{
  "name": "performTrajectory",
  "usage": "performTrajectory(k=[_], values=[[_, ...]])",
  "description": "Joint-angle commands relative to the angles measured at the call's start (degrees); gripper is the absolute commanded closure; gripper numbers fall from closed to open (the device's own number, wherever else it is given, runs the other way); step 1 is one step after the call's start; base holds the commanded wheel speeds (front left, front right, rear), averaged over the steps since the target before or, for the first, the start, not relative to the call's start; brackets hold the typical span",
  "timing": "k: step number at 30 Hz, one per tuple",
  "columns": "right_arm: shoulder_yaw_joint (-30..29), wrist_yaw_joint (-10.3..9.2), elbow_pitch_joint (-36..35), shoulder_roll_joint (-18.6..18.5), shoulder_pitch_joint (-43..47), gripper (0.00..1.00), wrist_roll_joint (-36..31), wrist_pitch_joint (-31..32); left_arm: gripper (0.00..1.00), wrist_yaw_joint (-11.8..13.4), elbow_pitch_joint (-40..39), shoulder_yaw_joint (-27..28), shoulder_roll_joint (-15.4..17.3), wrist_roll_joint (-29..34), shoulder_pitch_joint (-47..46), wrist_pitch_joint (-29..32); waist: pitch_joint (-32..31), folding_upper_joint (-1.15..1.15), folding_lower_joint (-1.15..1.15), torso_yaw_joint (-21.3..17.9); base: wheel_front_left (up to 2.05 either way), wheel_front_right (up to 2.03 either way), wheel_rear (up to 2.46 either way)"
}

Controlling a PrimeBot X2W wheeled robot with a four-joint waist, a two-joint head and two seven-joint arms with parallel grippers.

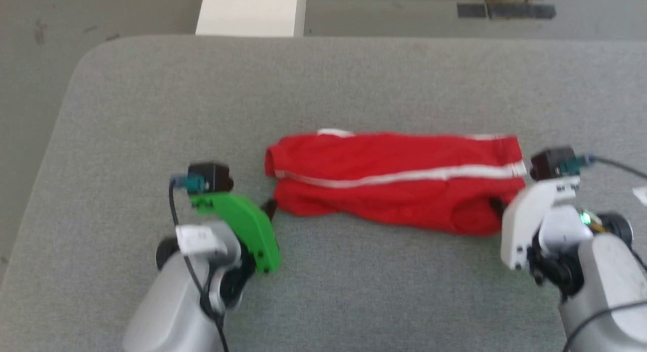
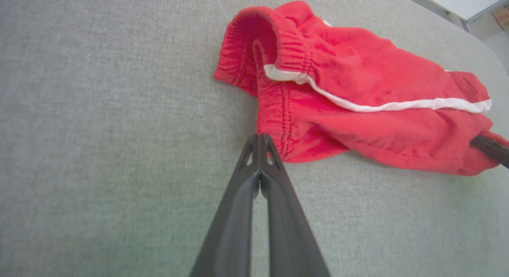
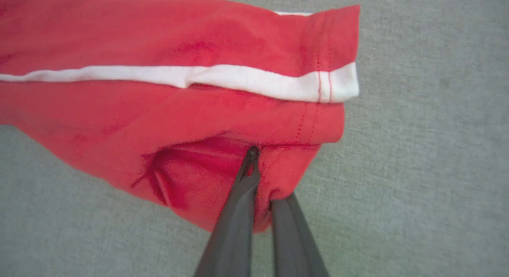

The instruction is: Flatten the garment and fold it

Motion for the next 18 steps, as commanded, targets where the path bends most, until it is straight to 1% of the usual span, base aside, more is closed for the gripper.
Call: performTrajectory(k=[1, 6, 10, 14, 18], values=[[-0.76, -0.08, -1.34, -0.11, 2.73, 1.00, 0.41, 0.50, 1.00, 0.85, -1.48, 0.21, 0.71, -0.74, 2.84, 0.45, -3.25, 0.65, 0.00, -0.12, 0.00, 0.00, 0.00], [-3.79, -0.08, -6.52, 0.87, 11.04, 1.00, 0.88, 2.76, 1.00, 3.74, -7.32, 0.01, 1.88, -1.91, 11.63, 2.93, -5.72, 0.65, 0.00, -0.06, 0.00, 0.00, 0.00], [-5.53, -0.08, -9.47, 2.07, 16.04, 1.00, 0.78, 4.63, 1.00, 5.26, -10.54, -0.56, 1.66, -3.42, 17.35, 4.63, -6.41, 0.65, 0.00, -0.32, 0.00, 0.00, 0.00], [-7.04, -0.08, -10.22, 2.93, 19.11, 1.00, -0.12, 5.46, 1.00, 6.91, -12.05, -1.05, 1.40, -4.18, 21.33, 5.75, -6.81, 0.65, 0.00, -0.51, 0.00, 0.00, 0.00], [-7.94, -0.08, -9.72, 3.87, 20.46, 1.00, -0.74, 5.11, 1.00, 7.47, -12.57, -1.41, 0.79, -4.86, 22.94, 6.11, -7.09, 0.65, 0.00, -0.40, 0.00, 0.00, 0.00]])
